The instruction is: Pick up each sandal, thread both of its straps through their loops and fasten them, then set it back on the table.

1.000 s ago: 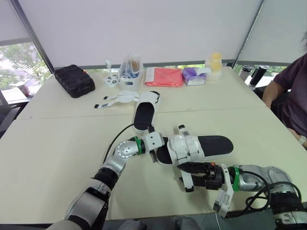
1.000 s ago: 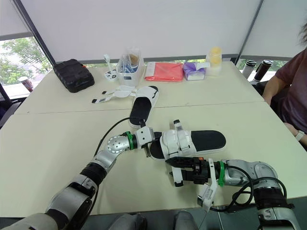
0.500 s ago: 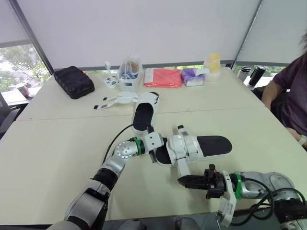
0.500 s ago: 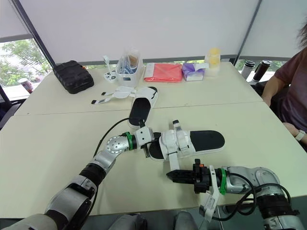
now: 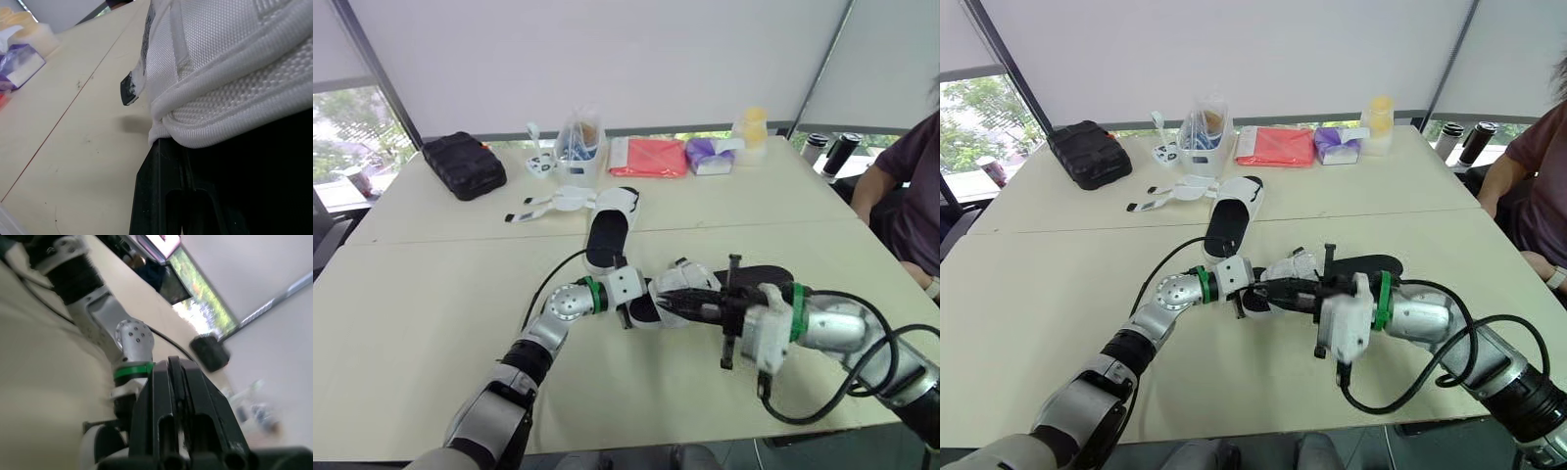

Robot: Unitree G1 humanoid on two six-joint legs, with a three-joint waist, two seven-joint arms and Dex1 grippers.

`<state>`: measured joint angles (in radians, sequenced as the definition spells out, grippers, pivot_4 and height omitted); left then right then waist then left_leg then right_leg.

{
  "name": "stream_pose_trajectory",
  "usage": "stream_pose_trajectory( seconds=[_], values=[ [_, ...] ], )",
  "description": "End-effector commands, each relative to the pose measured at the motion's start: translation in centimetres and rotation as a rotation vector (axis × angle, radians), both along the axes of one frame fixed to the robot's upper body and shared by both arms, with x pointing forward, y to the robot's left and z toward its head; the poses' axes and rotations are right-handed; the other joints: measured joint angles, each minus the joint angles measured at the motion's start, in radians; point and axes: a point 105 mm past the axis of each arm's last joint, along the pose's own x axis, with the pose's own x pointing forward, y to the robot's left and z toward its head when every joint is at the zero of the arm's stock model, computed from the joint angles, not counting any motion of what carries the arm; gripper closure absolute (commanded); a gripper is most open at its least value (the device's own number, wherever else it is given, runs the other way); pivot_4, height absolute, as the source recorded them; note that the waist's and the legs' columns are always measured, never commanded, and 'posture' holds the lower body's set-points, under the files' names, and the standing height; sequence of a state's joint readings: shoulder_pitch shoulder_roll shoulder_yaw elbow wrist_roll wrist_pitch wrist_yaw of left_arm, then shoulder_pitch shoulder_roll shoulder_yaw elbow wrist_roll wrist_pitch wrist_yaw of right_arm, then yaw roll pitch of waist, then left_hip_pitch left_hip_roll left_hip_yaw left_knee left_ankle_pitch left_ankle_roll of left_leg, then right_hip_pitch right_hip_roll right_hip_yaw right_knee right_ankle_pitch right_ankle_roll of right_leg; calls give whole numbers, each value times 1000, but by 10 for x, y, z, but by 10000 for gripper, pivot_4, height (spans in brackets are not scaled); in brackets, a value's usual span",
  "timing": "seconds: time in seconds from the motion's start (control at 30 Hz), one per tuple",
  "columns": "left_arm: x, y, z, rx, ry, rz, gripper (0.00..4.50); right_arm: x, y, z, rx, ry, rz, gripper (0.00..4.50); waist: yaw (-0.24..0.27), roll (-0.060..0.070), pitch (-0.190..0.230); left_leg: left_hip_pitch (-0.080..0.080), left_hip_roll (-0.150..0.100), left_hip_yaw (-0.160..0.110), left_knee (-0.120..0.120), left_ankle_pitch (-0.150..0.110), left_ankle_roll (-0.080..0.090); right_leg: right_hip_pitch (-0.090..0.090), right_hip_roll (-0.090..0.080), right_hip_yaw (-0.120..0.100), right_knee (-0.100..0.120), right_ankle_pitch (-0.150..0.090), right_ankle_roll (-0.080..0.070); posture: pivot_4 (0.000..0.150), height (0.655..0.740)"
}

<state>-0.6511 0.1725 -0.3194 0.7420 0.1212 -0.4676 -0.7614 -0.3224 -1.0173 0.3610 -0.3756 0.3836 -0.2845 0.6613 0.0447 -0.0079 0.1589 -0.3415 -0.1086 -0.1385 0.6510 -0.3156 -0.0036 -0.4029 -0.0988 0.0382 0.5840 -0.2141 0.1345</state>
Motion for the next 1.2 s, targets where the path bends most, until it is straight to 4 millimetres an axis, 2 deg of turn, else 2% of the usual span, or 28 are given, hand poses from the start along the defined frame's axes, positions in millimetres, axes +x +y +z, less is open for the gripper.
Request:
stream_pose_trajectory(
  seconds=[0.03,0.1,0.17,0.33,0.53,0.67,0.73,0.8,1.07,1.17,1.2],
  values=[
    [-14,7,-49,116,157,7,45000,-8,-4,-11,1,332,5,44683,4,-1,0,0,0,0,0,0,0,0,0,0,0,0,0,1500,7400],
    [-14,7,-49,115,157,9,45000,-19,-8,-26,-57,451,28,44683,8,-1,0,0,0,-1,0,0,0,0,0,-1,-1,0,0,1500,7400],
    [-13,8,-49,114,157,13,45000,-21,-9,-28,-31,519,24,44683,8,-1,0,0,0,-1,0,0,0,0,0,-1,-1,0,0,1500,7400],
    [-13,8,-49,107,155,17,45000,2,-8,-30,96,679,-59,44683,0,-2,0,0,1,0,1,0,0,0,0,-1,0,0,1,1500,7400],
    [-14,8,-48,102,152,21,45000,26,-6,-22,191,743,-119,44683,1,-3,0,0,0,0,1,0,0,0,0,-2,0,1,1,1500,7400],
    [-14,8,-49,100,154,23,45000,33,-7,-19,231,765,-142,44683,1,-3,-1,0,0,0,0,0,0,-1,0,-2,0,1,1,1500,7400],
    [-15,7,-49,100,154,22,45000,42,-9,-20,274,809,-193,44683,-1,-3,-1,0,0,0,0,0,0,-1,0,-2,0,1,1,1500,7400],
    [-15,6,-49,95,155,23,45000,58,-16,-30,324,903,-309,44683,-2,-3,-1,0,1,0,0,0,0,-1,0,-2,0,1,1,1500,7400],
    [-16,3,-50,90,157,18,45000,81,-24,-44,340,985,-485,44683,-2,-2,-1,0,0,0,0,0,0,-1,0,-2,1,2,0,1500,7400],
    [-17,1,-50,88,158,16,45000,96,-29,-44,363,970,-562,35101,0,-2,-2,0,0,0,1,0,0,-1,0,-2,1,2,0,1500,7400],
    [-17,1,-50,88,159,16,45000,99,-29,-44,362,964,-564,29580,2,-2,-2,0,0,-1,1,0,0,-1,0,-2,1,2,0,1500,7400]
  ],
)
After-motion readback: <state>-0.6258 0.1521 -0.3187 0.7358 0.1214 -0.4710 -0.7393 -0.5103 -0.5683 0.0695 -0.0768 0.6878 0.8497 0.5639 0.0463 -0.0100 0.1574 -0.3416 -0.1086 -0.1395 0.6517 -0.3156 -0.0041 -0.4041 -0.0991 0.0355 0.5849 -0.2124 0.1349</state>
